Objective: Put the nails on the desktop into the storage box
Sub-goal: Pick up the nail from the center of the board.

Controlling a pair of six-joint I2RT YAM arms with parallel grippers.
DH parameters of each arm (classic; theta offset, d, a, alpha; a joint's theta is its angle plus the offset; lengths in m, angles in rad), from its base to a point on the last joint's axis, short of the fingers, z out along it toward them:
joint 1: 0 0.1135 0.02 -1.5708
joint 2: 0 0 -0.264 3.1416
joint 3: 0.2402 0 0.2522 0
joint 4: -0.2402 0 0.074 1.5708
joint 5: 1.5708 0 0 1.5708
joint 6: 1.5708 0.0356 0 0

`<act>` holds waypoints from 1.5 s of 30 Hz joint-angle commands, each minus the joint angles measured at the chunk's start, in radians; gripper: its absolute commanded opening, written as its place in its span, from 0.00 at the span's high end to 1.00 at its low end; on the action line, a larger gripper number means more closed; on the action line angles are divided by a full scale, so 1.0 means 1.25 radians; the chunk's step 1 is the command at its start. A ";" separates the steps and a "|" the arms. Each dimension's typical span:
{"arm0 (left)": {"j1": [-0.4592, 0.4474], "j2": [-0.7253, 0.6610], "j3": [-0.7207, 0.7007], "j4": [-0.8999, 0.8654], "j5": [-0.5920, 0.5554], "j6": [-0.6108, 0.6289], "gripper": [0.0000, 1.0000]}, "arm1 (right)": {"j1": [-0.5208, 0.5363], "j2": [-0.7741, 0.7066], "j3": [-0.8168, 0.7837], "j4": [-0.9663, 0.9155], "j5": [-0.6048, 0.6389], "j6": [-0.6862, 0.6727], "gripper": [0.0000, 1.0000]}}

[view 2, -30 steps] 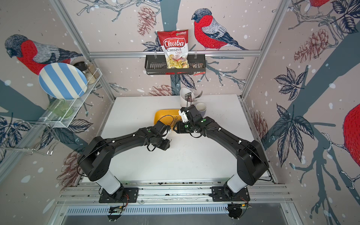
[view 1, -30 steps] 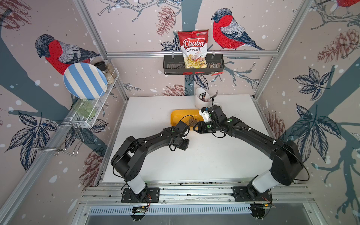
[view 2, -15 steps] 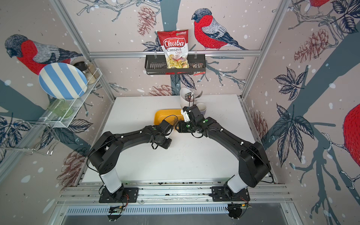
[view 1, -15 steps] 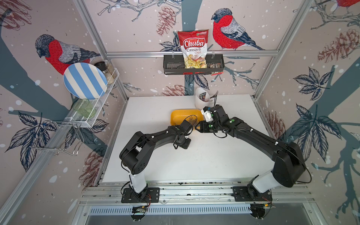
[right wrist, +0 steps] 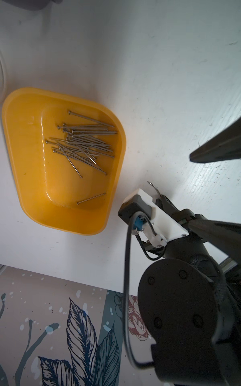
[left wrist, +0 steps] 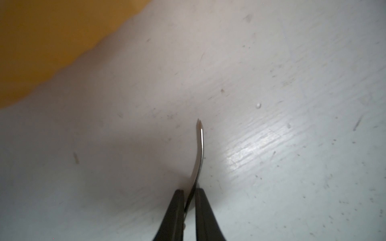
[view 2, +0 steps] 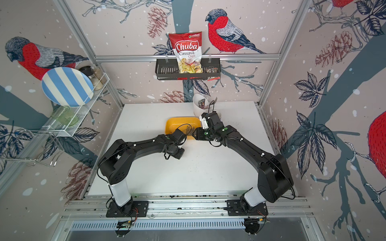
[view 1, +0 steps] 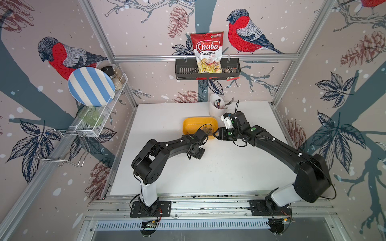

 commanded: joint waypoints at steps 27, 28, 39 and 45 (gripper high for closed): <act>0.019 -0.016 -0.007 0.001 0.156 -0.062 1.00 | -0.029 0.003 0.003 0.040 -0.019 0.067 0.39; 0.022 -0.021 -0.009 0.005 0.165 -0.068 1.00 | -0.031 0.000 0.000 0.042 -0.019 0.069 0.37; 0.031 -0.127 -0.060 0.081 0.230 -0.169 1.00 | -0.034 0.013 -0.004 0.072 -0.023 0.069 0.00; 0.034 -0.207 -0.094 0.135 0.255 -0.218 1.00 | -0.028 0.004 -0.010 0.096 0.008 0.053 0.00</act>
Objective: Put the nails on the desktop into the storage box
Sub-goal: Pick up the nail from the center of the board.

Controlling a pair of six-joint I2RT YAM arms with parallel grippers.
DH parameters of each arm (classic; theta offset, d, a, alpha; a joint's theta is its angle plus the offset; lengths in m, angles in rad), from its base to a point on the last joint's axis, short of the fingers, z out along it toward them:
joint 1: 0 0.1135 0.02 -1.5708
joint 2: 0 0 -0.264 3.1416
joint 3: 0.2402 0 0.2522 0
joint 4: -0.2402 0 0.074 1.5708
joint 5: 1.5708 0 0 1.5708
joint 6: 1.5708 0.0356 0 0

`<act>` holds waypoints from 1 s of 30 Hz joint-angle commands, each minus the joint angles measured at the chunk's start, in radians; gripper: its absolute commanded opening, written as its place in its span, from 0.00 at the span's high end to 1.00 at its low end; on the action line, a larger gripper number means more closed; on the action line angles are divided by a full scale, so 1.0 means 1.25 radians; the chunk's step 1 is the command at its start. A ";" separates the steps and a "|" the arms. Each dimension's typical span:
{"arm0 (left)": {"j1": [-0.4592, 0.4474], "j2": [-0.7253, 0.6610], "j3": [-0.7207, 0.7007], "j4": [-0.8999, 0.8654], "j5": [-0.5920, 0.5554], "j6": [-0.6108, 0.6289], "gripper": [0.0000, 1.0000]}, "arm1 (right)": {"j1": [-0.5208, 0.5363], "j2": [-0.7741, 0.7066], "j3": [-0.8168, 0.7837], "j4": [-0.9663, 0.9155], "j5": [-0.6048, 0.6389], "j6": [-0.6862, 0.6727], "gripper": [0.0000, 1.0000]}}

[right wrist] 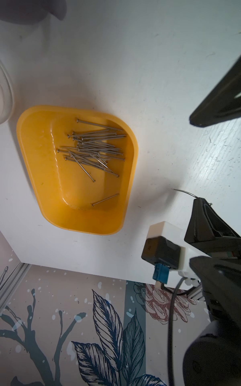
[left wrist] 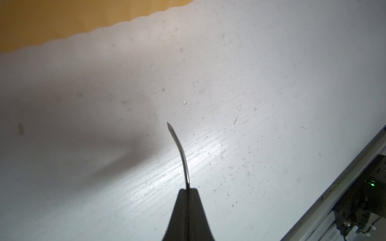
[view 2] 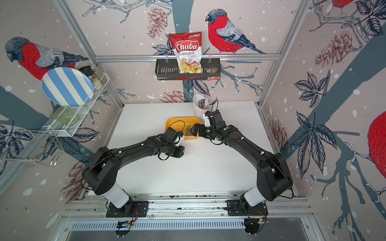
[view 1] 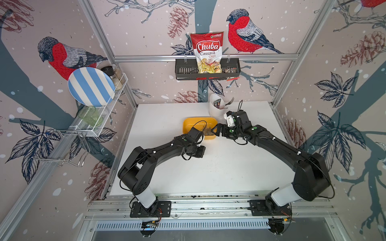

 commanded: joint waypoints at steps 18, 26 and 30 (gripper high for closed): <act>0.056 -0.212 -0.041 0.122 0.002 -0.070 1.00 | 0.121 -0.270 -0.308 0.407 0.138 -0.415 0.00; 0.076 -0.159 0.035 0.127 -0.009 -0.042 1.00 | 0.130 -0.256 -0.317 0.390 0.135 -0.456 0.00; 0.087 -0.104 0.085 0.133 -0.002 -0.029 1.00 | 0.130 -0.258 -0.319 0.377 0.130 -0.455 0.00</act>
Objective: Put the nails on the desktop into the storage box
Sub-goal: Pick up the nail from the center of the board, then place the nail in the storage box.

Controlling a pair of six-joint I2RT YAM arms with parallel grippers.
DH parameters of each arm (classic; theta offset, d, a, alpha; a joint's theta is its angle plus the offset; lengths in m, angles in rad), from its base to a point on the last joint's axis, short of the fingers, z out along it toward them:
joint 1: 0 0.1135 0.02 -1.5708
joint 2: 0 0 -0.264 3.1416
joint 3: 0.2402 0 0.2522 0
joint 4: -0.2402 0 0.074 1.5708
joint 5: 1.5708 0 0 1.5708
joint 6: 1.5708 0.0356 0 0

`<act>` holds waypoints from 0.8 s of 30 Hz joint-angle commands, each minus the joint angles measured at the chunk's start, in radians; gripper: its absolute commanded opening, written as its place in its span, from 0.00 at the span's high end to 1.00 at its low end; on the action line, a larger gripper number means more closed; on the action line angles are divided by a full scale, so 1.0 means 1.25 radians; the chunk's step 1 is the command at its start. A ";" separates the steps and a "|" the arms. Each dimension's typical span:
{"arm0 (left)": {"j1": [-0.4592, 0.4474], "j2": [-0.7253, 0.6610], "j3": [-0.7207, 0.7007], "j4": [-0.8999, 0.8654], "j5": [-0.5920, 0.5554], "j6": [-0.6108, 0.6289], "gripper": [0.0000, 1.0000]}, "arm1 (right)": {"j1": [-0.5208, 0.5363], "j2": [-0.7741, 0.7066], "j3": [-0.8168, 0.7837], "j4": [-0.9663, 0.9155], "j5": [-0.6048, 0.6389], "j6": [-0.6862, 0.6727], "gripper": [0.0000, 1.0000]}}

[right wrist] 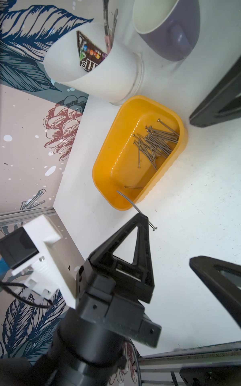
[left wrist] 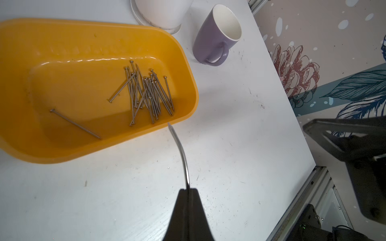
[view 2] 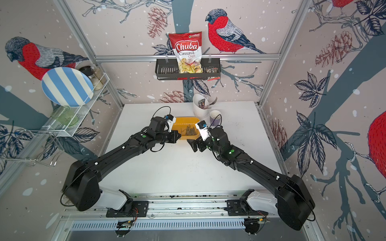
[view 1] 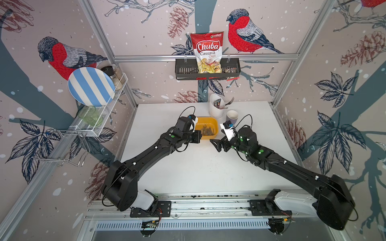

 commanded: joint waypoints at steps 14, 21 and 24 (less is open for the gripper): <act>0.036 0.266 0.249 -0.013 0.073 0.064 1.00 | -0.051 0.014 0.006 0.015 -0.009 -0.007 0.00; 0.054 0.358 0.311 -0.025 0.102 0.067 1.00 | -0.131 0.073 0.047 0.033 -0.077 0.037 0.00; 0.058 0.388 0.331 -0.028 0.112 0.067 1.00 | -0.145 0.102 0.071 0.029 -0.095 0.038 0.00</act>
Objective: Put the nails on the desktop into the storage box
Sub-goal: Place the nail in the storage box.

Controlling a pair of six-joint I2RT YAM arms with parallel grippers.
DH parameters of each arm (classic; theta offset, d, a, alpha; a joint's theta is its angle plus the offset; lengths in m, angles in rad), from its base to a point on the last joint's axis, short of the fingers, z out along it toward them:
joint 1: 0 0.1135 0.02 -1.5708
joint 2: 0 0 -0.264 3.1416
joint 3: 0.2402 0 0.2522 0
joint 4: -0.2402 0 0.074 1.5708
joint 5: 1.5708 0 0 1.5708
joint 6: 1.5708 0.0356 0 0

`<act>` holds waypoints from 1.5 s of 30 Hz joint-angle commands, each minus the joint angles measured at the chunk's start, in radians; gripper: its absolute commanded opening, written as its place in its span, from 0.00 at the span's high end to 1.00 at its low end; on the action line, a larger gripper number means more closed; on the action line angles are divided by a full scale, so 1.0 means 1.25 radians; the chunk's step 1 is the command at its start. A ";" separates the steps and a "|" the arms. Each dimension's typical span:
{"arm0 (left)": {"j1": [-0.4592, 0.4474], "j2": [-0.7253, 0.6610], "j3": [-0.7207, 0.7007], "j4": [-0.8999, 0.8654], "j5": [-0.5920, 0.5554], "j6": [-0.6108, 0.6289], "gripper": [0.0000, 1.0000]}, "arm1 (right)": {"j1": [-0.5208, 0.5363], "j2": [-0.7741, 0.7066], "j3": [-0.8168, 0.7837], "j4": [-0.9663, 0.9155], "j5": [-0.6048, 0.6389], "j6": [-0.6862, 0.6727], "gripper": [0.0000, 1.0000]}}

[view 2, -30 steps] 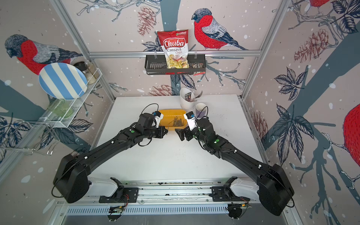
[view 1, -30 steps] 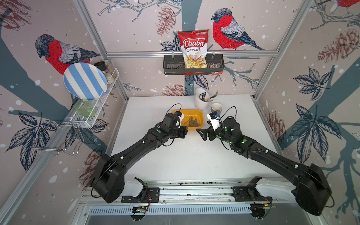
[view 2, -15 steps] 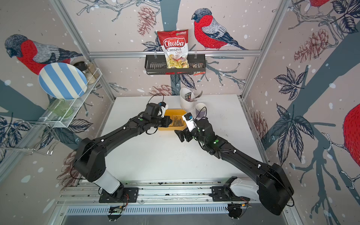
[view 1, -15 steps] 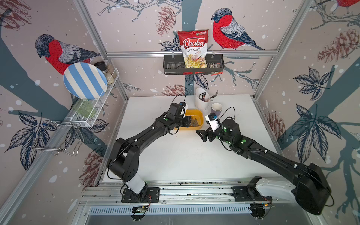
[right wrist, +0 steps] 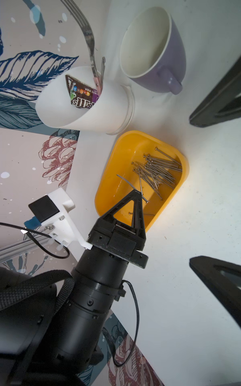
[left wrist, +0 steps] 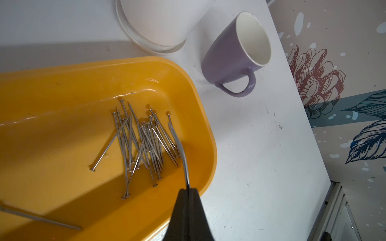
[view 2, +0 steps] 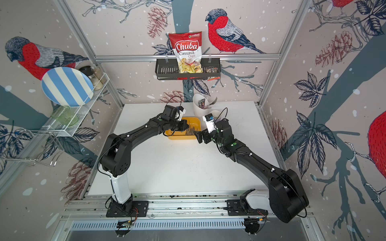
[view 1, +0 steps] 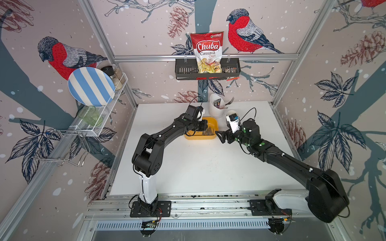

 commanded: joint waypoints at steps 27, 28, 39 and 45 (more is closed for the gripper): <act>0.025 0.212 0.103 -0.004 0.070 0.011 1.00 | -0.068 0.002 0.127 -0.058 -0.052 0.058 0.00; 0.025 0.215 0.106 -0.007 0.071 0.010 1.00 | -0.068 0.000 0.128 -0.057 -0.051 0.057 0.00; 0.025 0.137 0.045 0.013 0.058 -0.009 0.69 | -0.068 0.006 0.106 0.010 -0.078 0.097 0.00; 0.025 -0.022 -0.068 0.060 0.020 -0.023 0.55 | -0.064 0.023 0.108 0.052 -0.108 0.140 0.00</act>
